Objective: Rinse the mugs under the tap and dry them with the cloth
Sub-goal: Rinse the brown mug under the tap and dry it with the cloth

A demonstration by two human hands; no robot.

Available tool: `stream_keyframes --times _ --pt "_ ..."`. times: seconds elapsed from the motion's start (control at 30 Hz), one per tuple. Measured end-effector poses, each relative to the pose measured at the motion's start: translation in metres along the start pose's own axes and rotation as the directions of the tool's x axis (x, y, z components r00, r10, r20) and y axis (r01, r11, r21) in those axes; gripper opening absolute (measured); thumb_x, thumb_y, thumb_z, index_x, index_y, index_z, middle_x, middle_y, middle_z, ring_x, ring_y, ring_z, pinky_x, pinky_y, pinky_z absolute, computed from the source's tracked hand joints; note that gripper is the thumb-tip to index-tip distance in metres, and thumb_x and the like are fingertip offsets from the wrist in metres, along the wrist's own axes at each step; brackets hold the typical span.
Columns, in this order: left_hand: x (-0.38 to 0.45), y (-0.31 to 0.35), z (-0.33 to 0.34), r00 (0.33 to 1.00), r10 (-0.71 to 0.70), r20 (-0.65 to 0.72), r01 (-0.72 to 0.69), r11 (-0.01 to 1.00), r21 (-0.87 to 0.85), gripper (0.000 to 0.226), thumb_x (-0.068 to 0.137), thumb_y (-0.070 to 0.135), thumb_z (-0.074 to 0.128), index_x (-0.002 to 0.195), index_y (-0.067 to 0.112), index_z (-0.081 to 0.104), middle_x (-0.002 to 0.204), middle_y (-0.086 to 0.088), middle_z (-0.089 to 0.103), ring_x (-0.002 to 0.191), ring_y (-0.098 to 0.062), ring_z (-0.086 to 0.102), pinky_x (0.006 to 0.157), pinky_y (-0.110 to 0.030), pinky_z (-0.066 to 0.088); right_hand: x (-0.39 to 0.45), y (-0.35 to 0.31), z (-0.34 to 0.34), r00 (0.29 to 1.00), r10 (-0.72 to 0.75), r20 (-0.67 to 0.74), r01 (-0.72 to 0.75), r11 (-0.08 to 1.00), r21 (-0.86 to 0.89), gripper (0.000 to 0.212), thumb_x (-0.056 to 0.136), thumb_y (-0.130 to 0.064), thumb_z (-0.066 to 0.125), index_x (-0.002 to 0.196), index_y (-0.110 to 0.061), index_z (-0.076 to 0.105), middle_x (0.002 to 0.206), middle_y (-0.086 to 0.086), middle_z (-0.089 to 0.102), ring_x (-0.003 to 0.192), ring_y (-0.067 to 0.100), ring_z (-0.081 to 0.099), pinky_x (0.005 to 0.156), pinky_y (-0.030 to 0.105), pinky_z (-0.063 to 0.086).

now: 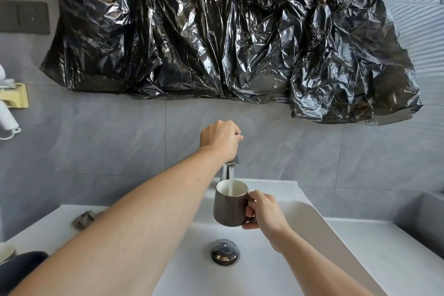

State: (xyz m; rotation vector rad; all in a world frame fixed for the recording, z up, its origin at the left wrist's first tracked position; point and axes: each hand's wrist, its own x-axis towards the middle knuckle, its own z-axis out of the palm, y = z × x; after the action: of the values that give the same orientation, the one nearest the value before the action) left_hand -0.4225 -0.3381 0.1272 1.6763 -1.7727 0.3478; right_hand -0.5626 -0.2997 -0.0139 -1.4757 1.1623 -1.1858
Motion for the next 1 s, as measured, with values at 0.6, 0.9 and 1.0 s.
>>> stream_keyframes --times 0.6,0.9,1.0 --pt "-0.132 -0.095 0.07 0.924 -0.035 0.382 0.301 0.681 -0.667 0.03 0.095 0.059 0.042 0.111 0.048 0.065 0.102 0.023 0.072 0.107 -0.005 0.066 0.086 -0.032 0.051 -0.006 0.0 0.008 0.998 -0.052 0.047 0.054 0.998 -0.044 0.063 0.102 -0.008 0.04 0.041 -0.02 0.049 0.058 0.001 0.043 0.056 0.017 0.042 0.069 0.041 0.047" --pt "-0.139 -0.095 0.067 0.909 0.065 0.411 0.244 0.717 -0.653 0.037 0.095 0.053 0.039 0.127 0.056 0.059 0.098 0.026 0.068 0.1 -0.004 0.059 0.099 -0.035 0.049 -0.005 0.004 0.005 0.999 -0.045 0.016 0.046 0.992 -0.115 0.04 0.104 -0.005 0.038 0.064 -0.013 0.043 0.058 -0.003 0.052 0.067 0.022 0.045 0.075 0.038 0.044" --pt "-0.14 -0.093 0.067 0.911 0.094 0.402 0.212 0.73 -0.65 0.037 0.1 0.048 0.04 0.132 0.057 0.055 0.123 0.019 0.07 0.116 -0.007 0.061 0.105 -0.034 0.046 -0.005 0.005 0.002 0.999 -0.052 0.0 0.051 0.985 -0.167 0.042 0.105 -0.007 0.039 0.063 -0.014 0.045 0.058 -0.006 0.054 0.067 0.02 0.047 0.073 0.035 0.043"
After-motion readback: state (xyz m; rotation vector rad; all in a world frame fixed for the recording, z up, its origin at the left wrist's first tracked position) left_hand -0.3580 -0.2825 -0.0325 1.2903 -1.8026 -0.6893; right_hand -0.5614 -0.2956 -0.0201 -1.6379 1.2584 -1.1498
